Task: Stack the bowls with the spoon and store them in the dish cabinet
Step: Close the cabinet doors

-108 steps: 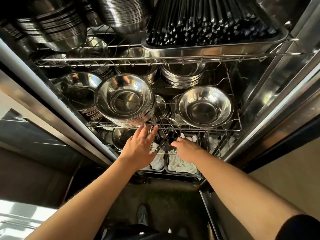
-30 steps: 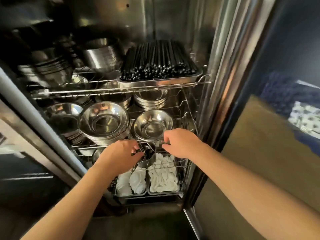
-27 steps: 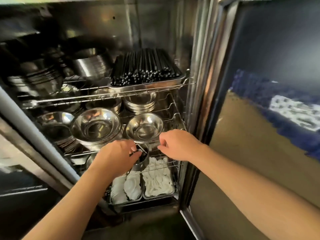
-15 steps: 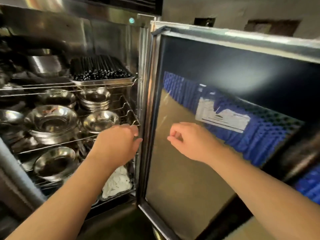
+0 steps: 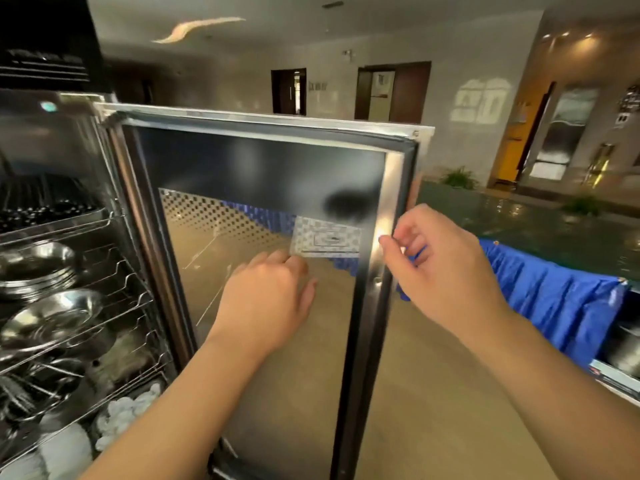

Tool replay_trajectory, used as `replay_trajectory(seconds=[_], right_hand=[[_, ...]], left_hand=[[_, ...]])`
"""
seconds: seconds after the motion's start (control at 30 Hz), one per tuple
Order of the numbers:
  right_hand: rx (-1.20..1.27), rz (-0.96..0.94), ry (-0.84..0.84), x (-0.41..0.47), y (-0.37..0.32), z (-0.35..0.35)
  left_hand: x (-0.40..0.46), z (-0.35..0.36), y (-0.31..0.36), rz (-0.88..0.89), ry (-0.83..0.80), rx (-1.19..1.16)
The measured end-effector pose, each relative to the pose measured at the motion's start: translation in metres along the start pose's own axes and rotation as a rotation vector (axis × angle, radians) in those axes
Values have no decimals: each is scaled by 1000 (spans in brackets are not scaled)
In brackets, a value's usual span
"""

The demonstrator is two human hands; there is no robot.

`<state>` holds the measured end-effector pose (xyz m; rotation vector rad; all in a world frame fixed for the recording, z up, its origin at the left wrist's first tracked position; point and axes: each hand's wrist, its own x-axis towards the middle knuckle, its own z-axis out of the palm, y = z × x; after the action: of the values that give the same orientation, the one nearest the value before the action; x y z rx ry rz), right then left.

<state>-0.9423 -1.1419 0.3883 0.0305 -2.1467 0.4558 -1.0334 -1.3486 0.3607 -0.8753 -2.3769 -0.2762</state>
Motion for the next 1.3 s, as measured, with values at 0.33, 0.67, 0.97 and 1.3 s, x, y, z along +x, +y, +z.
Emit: replay_trajectory(seconds=[0.33,0.67,0.97,1.3], right_hand=[[309,185,-344,36,61,1],[465,-43,-448,20,59,-8],[571,-307,-520,4,15,-11],[702,-577,-645,-16,-75,7]], left_hand=[[41,16,86,-89,25,9],[1,-1,118,-278,84,71],[-60,-44,119,-503,136,119],[-143,-100,84,-786,248,282]])
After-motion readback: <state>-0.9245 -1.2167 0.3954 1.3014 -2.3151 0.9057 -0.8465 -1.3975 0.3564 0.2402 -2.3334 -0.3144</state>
